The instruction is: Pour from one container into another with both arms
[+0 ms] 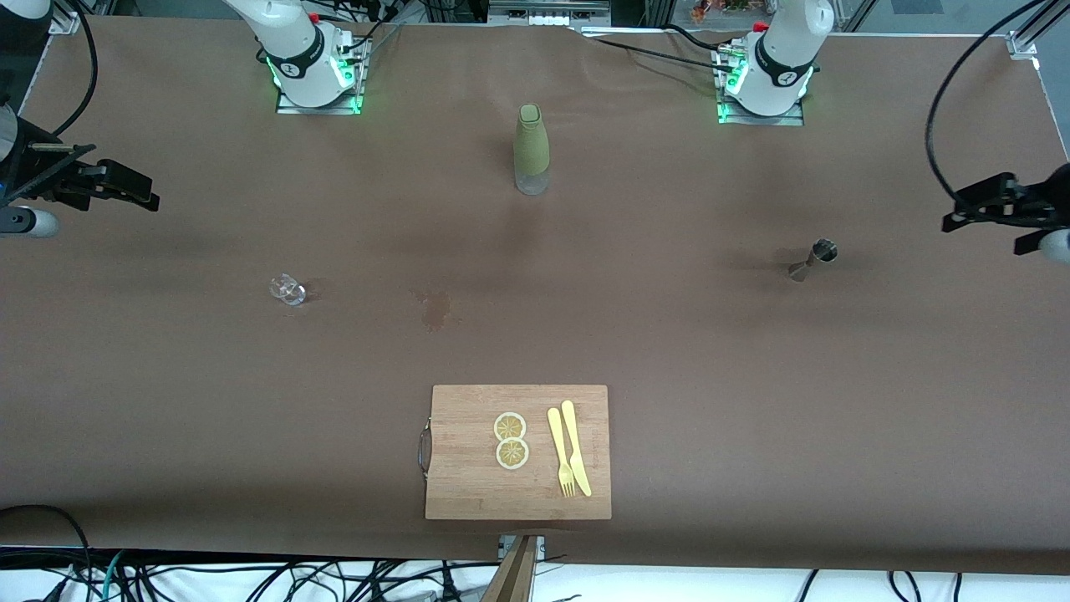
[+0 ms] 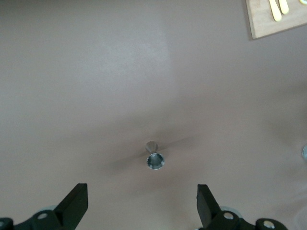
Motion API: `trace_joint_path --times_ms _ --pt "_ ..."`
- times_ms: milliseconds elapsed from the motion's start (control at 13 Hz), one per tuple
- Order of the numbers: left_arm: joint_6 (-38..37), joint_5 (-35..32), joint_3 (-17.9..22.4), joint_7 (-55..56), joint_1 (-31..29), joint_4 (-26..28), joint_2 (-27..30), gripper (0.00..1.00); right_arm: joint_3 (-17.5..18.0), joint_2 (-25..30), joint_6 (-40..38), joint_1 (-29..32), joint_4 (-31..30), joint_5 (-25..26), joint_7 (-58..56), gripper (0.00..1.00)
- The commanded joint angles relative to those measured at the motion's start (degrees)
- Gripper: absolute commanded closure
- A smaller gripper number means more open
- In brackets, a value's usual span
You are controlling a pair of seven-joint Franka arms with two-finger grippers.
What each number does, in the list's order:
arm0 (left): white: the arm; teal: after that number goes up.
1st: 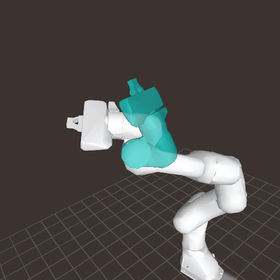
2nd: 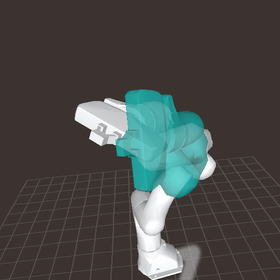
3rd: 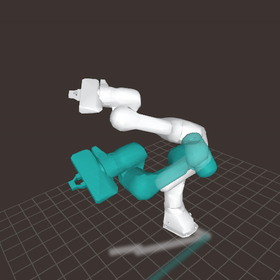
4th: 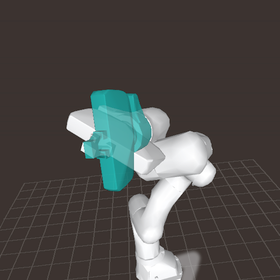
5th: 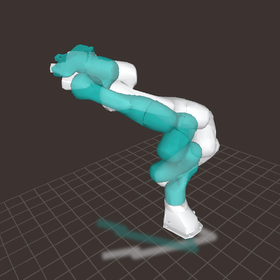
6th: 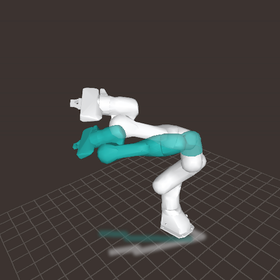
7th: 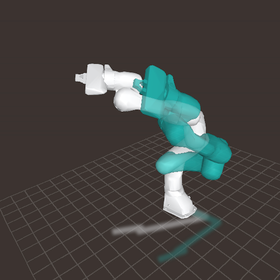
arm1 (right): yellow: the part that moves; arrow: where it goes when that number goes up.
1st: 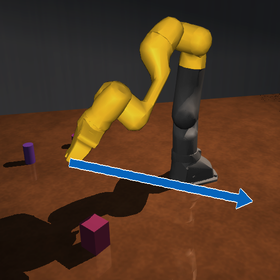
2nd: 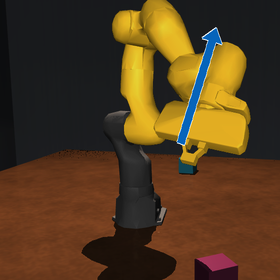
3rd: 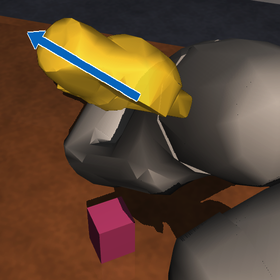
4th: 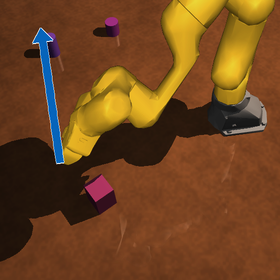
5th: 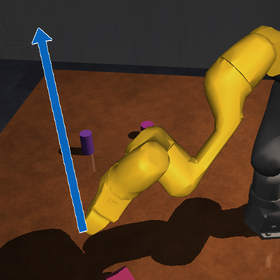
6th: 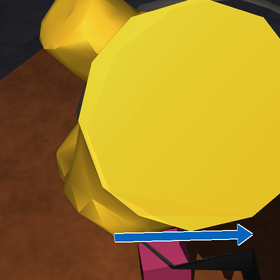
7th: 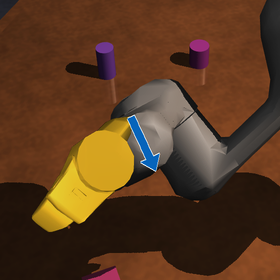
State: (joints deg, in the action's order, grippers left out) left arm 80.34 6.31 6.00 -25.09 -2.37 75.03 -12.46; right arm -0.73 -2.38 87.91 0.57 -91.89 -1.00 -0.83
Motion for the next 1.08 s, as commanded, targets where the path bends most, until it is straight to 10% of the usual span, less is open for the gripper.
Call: trace_joint_path --times_ms 0,1000 --pt "-0.6 3.5 3.7 -9.9 -0.2 -0.2 -0.6 0.00 0.0 -0.1 -1.1 0.3 1.0 -0.6 -0.8 0.00" --pt "-0.9 18.3 16.9 -53.5 -0.7 10.2 -4.1 0.00 -0.7 -0.2 -1.2 0.4 0.9 -0.6 -0.9 0.00"
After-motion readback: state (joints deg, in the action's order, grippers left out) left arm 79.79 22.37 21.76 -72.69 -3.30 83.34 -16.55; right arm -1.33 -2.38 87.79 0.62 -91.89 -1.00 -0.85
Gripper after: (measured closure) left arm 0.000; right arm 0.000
